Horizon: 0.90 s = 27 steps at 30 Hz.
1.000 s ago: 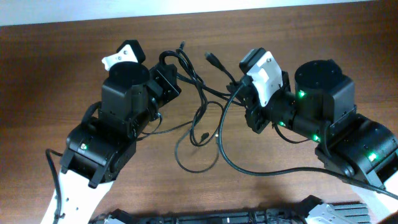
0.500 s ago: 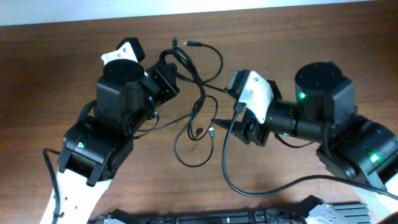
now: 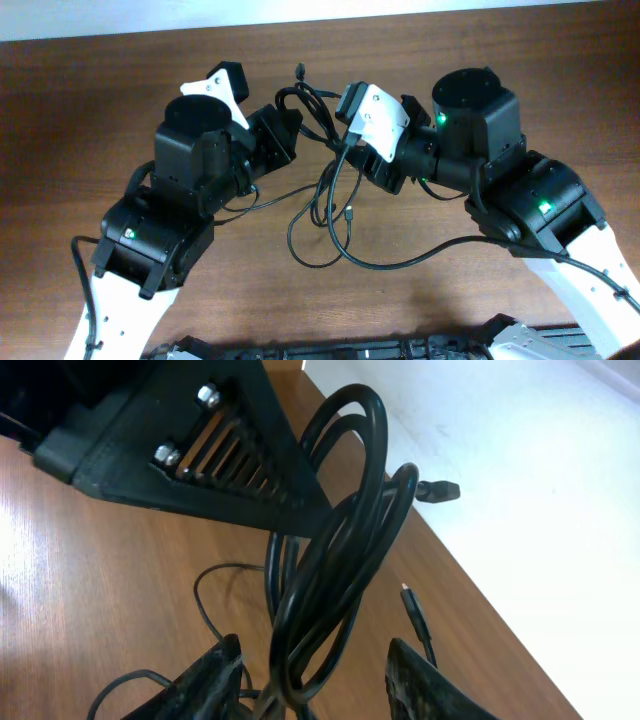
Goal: Untangle cables
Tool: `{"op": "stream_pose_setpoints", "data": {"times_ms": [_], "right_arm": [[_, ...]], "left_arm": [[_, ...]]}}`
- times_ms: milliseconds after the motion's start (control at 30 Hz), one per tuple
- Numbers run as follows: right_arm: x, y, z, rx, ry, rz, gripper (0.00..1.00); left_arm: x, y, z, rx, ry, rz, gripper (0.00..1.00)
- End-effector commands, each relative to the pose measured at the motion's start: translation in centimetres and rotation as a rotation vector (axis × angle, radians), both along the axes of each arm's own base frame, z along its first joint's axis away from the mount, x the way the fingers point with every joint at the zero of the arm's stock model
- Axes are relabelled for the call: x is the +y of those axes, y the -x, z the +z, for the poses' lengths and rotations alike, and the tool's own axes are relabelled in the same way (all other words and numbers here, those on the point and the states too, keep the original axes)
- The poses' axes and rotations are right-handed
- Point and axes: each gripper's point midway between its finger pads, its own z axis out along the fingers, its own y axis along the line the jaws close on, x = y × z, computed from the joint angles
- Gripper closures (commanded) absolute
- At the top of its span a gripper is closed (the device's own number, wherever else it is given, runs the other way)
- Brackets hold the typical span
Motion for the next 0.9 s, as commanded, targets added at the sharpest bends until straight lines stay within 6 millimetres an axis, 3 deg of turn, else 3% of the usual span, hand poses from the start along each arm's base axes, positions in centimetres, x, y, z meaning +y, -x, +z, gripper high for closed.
{"op": "stream_pose_setpoints", "data": {"times_ms": [0, 67, 133, 233, 433, 600, 867], "right_arm": [[0.1, -0.8, -0.3, 0.008, 0.006, -0.021, 0.59], [-0.2, -1.2, -0.4, 0.004, 0.017, -0.041, 0.66], [-0.2, -1.2, -0.4, 0.003, 0.018, -0.044, 0.85], [-0.2, -1.1, -0.4, 0.022, 0.003, -0.054, 0.95], [0.6, 2.1, 1.1, 0.043, -0.064, 0.078, 0.96], [-0.7, 4.7, 2.5, 0.028, -0.081, 0.094, 0.96], [-1.7, 7.1, 4.9, -0.04, -0.13, 0.126, 0.96]], "left_arm": [[-0.8, 0.6, 1.7, -0.036, 0.034, -0.057, 1.0], [-0.8, 0.6, 1.7, -0.035, 0.035, -0.059, 1.0], [-0.7, 0.5, 1.7, -0.036, 0.033, -0.054, 1.0], [0.1, -0.1, 1.6, -0.047, 0.01, 0.0, 1.0], [2.9, -1.8, 1.5, -0.075, -0.049, 0.181, 1.0], [4.9, -2.7, 1.5, -0.072, -0.043, 0.327, 1.0], [4.7, -2.5, 1.4, -0.044, -0.006, 0.332, 1.0]]}}
